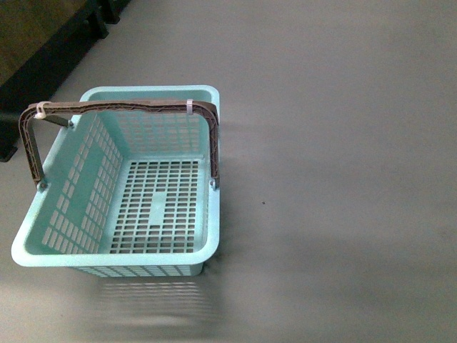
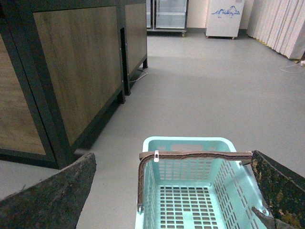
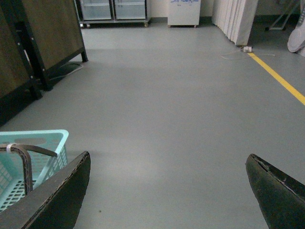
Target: Pick lemon and mango into basket
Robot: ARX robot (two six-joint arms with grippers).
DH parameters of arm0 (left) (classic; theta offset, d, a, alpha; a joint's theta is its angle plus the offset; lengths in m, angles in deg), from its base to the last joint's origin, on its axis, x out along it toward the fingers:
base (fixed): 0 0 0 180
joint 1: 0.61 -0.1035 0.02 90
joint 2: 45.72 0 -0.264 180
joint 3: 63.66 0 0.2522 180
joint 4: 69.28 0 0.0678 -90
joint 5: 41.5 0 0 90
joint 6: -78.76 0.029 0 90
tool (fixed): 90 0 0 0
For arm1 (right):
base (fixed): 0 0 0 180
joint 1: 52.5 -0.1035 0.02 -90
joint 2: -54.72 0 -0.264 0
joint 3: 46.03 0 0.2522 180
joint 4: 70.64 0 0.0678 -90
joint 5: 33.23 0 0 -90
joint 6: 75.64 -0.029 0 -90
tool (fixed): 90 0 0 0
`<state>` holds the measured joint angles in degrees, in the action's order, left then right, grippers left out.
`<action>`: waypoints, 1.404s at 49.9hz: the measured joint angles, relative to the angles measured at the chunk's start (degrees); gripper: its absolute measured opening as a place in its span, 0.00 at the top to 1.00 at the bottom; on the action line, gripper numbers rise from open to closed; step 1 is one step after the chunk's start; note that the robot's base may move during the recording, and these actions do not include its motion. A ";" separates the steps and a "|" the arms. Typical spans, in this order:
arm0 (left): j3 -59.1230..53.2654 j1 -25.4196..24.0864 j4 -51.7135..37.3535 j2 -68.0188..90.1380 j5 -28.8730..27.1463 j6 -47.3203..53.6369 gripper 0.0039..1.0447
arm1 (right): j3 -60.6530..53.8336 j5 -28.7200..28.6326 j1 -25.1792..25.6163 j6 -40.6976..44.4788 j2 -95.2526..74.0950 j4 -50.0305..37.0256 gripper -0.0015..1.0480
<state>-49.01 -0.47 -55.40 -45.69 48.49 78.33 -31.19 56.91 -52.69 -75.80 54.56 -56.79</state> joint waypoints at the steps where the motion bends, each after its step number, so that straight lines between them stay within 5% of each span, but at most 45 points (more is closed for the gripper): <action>1: 0.00 0.00 0.00 0.00 0.02 0.00 0.06 | 0.00 0.00 0.00 0.00 0.00 0.00 0.08; 30: 0.02 0.00 0.02 0.02 -0.07 -0.02 0.06 | 0.00 0.00 0.00 0.00 0.00 0.00 0.08; 32: 0.83 0.87 2.51 1.38 -3.67 -1.33 0.06 | 0.00 0.00 0.00 0.00 0.00 0.00 0.08; 37: 5.90 3.13 9.99 14.82 -13.99 -10.45 0.06 | 0.00 -0.02 0.00 0.00 0.00 0.00 0.08; 49: 11.52 0.81 -13.60 49.16 -2.89 -35.91 0.06 | 0.00 0.00 0.00 0.00 0.00 0.00 0.08; 58: 24.02 4.24 -35.43 87.89 -2.29 -60.59 0.06 | 0.00 0.00 0.00 0.00 0.00 0.00 0.08; 70: 45.33 11.26 -35.65 119.21 -5.51 -77.20 0.06 | 0.00 0.00 0.00 0.00 0.00 0.00 0.08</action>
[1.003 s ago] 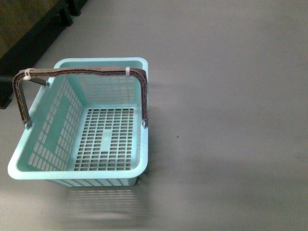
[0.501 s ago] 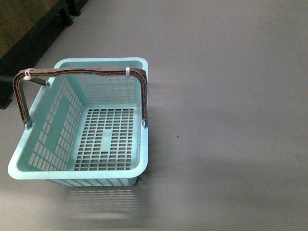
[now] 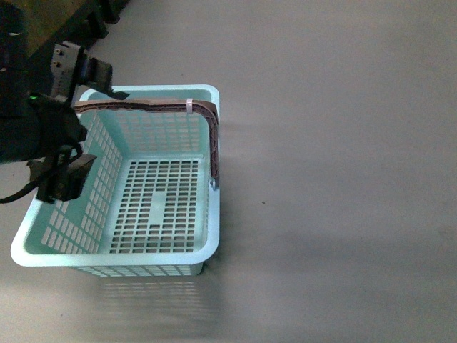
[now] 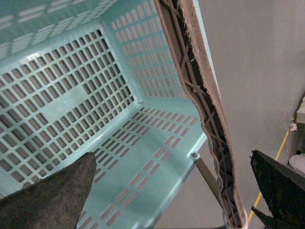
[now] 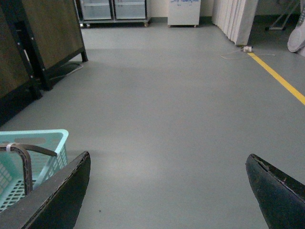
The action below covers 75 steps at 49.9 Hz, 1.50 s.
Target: Pick lemon and mango into basket
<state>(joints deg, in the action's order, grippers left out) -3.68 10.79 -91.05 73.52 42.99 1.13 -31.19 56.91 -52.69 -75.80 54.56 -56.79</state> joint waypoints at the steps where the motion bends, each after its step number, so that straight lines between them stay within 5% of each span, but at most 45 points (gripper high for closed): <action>1: 1.36 0.20 0.24 1.05 -0.13 -0.57 0.06 | 0.00 0.00 0.00 0.00 0.00 0.00 0.08; 17: 17.99 1.64 2.82 12.09 -0.66 -4.74 0.07 | 0.00 -0.02 0.00 0.00 0.00 0.00 0.08; 27: 22.56 1.64 4.98 15.06 0.07 -5.68 0.45 | 0.00 0.00 0.00 0.00 0.00 0.00 0.08; 45: 22.29 1.27 14.99 10.91 -0.96 -10.32 0.96 | 0.00 0.00 0.00 0.00 0.00 0.00 0.08; 62: 4.90 -0.72 18.18 -18.56 -0.55 -14.40 0.96 | 0.00 0.00 0.00 0.00 0.00 0.00 0.08; 75: -2.64 -1.60 29.59 -44.52 -1.70 -19.06 0.96 | 0.00 0.00 0.00 0.00 0.00 0.00 0.08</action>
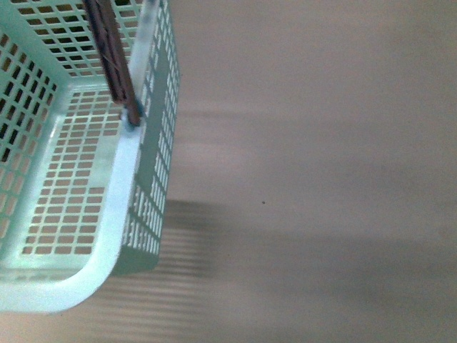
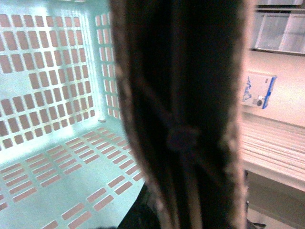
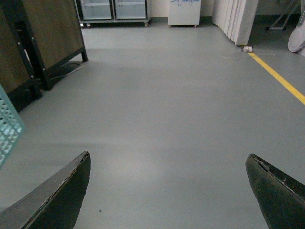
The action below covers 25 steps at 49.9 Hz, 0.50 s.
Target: Pick lemon and mango into basket
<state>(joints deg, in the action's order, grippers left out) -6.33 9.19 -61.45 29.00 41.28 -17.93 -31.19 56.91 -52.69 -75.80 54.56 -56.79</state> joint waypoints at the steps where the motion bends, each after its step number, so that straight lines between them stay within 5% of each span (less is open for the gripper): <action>1: -0.07 0.07 0.74 -1.07 -0.13 -0.15 0.96 | 0.00 0.00 0.00 0.00 0.00 0.00 0.08; 25: 2.21 1.42 16.76 -20.59 -3.58 1.09 0.96 | 0.00 0.00 0.00 0.00 0.00 0.00 0.08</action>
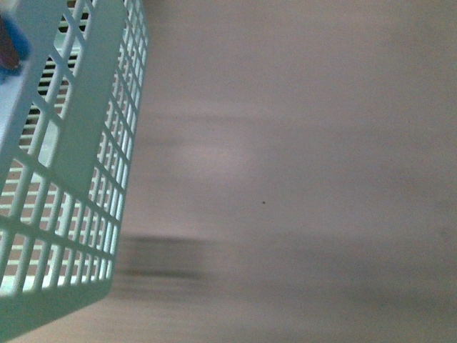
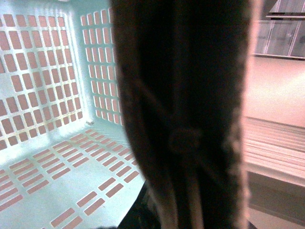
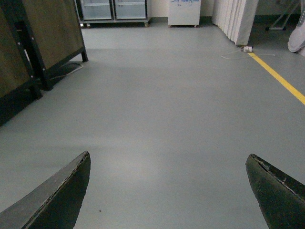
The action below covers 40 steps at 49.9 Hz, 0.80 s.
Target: Pick lemon and mango into basket
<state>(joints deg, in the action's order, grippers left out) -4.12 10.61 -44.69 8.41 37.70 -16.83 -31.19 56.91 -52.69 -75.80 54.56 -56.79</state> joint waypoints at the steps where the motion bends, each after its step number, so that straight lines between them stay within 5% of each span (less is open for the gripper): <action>1: 0.02 -0.04 0.02 0.00 -0.13 0.11 0.96 | 0.00 0.00 0.00 0.00 0.00 0.00 0.08; 40: 0.02 -0.07 0.17 0.02 0.24 0.37 0.96 | 0.00 0.00 0.00 0.00 0.00 0.00 0.08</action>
<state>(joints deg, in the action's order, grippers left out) -4.10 10.55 -44.52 8.43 37.94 -16.46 -31.19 56.91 -52.69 -75.80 54.56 -56.79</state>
